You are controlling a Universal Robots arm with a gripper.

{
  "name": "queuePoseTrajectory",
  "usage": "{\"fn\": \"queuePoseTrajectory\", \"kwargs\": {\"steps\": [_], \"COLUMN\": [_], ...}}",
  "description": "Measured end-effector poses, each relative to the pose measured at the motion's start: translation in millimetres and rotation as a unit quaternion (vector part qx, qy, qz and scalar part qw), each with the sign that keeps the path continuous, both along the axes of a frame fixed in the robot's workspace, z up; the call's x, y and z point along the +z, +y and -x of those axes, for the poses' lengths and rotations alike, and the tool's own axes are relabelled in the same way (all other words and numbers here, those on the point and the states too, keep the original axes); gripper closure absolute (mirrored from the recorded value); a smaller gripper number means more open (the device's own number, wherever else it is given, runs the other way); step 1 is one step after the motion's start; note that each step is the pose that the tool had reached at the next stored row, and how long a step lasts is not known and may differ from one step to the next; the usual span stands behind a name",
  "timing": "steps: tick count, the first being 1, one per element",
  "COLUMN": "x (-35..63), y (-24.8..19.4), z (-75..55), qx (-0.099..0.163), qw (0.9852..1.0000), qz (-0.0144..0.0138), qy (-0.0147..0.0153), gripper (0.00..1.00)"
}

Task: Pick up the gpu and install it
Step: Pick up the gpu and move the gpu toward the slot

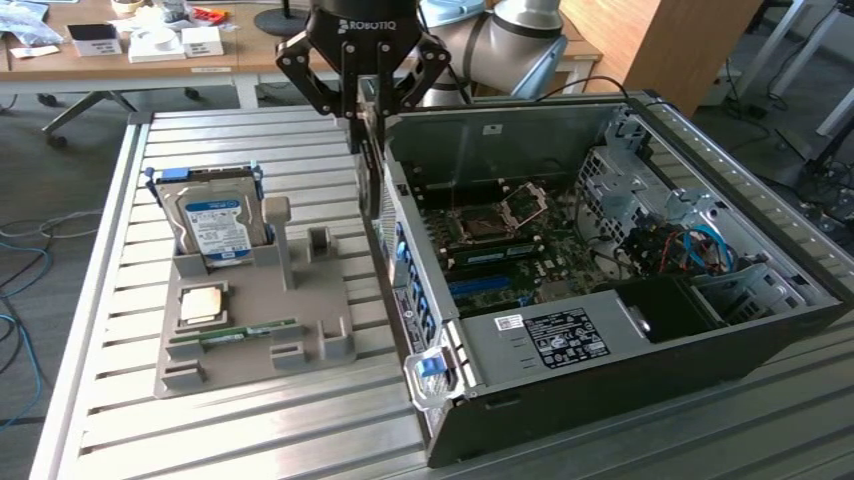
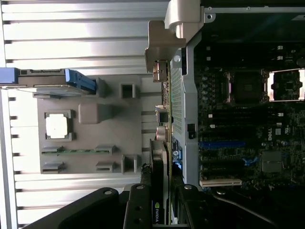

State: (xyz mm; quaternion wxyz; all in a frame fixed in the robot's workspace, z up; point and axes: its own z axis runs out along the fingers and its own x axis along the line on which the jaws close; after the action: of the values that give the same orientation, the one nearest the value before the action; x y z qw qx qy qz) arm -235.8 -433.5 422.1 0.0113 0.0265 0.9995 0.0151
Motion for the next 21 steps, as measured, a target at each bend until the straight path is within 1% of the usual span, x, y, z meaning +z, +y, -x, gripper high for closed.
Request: {"fn": "queuePoseTrajectory", "kwargs": {"steps": [21], "x": [0.0], "y": [0.3], "z": [-13.8], "qx": [0.000], "qw": [1.0000], "qz": [0.0000], "qy": [0.0000], "gripper": [0.73]}}
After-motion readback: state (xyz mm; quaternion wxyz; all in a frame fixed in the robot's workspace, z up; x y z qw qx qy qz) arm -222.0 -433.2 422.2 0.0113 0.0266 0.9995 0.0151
